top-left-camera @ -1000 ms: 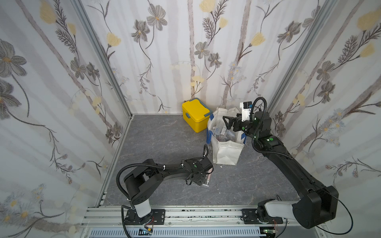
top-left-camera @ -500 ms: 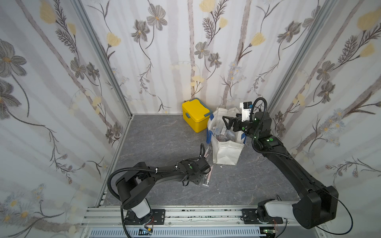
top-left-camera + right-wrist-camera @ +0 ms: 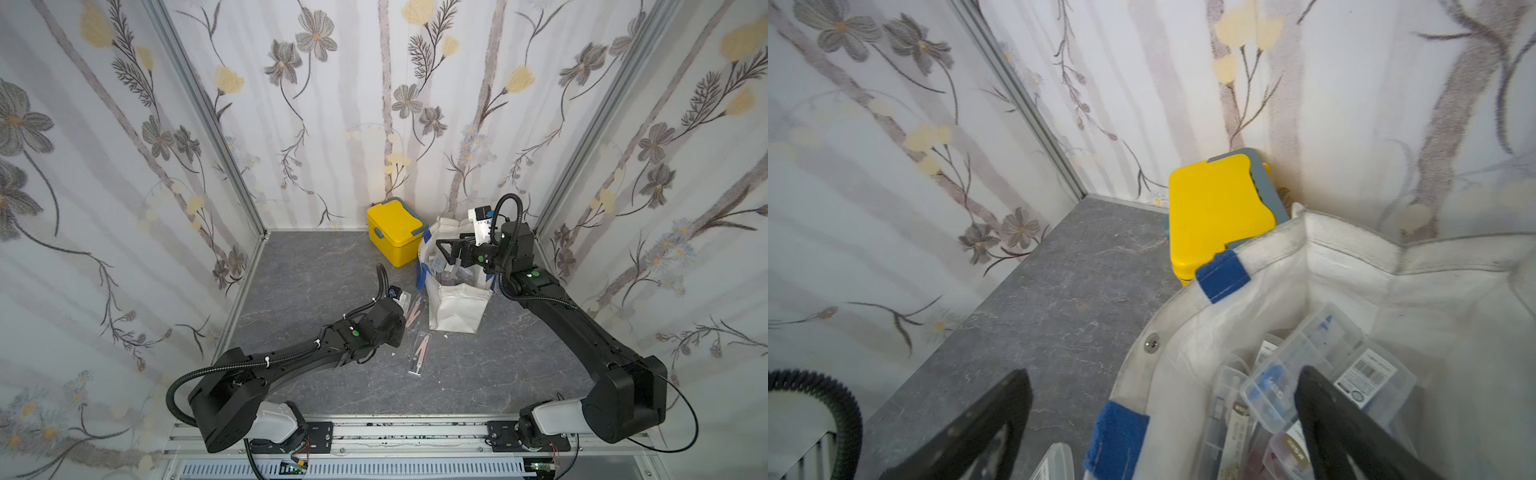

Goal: Put the compass set into the canvas bag
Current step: Pick up the compass set at the center of the board.

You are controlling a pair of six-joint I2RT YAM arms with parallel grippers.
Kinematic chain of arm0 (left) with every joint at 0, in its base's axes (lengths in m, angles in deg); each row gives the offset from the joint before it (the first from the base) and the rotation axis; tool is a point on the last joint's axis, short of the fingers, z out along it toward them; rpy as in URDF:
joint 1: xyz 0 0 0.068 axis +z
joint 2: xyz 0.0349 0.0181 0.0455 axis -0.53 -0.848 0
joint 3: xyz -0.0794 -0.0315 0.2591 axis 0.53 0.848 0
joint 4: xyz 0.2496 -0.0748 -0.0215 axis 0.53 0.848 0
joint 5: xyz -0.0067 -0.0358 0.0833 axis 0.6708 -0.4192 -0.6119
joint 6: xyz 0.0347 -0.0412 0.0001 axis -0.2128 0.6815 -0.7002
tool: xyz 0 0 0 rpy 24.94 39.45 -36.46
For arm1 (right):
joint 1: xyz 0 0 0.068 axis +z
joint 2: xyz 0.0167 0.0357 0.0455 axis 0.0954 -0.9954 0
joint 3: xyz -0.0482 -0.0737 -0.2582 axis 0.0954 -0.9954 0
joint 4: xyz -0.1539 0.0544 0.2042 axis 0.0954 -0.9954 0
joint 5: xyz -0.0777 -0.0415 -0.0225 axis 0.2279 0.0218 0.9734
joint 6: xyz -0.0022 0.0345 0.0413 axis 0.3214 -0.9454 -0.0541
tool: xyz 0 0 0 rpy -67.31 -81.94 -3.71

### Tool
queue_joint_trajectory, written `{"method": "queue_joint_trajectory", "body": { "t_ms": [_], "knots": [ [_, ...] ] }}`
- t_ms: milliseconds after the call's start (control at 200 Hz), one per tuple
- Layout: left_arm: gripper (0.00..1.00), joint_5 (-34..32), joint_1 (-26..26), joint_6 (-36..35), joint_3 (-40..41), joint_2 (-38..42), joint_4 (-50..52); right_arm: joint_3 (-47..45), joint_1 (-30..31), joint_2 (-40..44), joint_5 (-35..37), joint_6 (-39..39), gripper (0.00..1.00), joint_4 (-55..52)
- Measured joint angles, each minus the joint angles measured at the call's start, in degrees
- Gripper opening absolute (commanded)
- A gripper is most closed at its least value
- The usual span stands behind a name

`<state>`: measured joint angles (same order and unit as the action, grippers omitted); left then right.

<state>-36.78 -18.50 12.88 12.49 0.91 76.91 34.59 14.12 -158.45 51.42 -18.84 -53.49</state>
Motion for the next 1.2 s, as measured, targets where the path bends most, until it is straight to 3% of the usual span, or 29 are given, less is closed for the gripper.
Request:
{"method": "queue_joint_trajectory", "body": {
  "t_ms": [235,585,759,919,999,1199],
  "knots": [
    [0.45,2.21,4.15,-1.79,-2.67,1.73,-7.39,2.03,5.05,-2.78,-5.11,0.44,0.82,-0.42],
    [0.46,4.48,7.41,-4.76,-5.99,1.70,-10.80,5.77,10.14,-8.52,-5.60,-0.94,0.73,-2.78],
    [0.46,5.29,8.02,-5.03,-6.08,1.73,-11.93,6.43,12.07,-10.29,-6.64,-1.75,0.62,-2.89],
    [0.46,6.23,8.11,-5.03,-6.08,1.77,-12.24,6.95,12.61,-12.02,-7.76,-3.02,0.41,-1.70],
    [0.46,6.23,8.17,-5.03,-5.99,1.79,-12.22,6.95,12.70,-12.92,-8.17,-4.13,0.38,-1.97],
    [0.46,6.27,8.46,-5.03,-5.40,2.01,-12.20,6.99,12.90,-13.55,-10.58,-5.90,0.20,-0.31]
  ]
}}
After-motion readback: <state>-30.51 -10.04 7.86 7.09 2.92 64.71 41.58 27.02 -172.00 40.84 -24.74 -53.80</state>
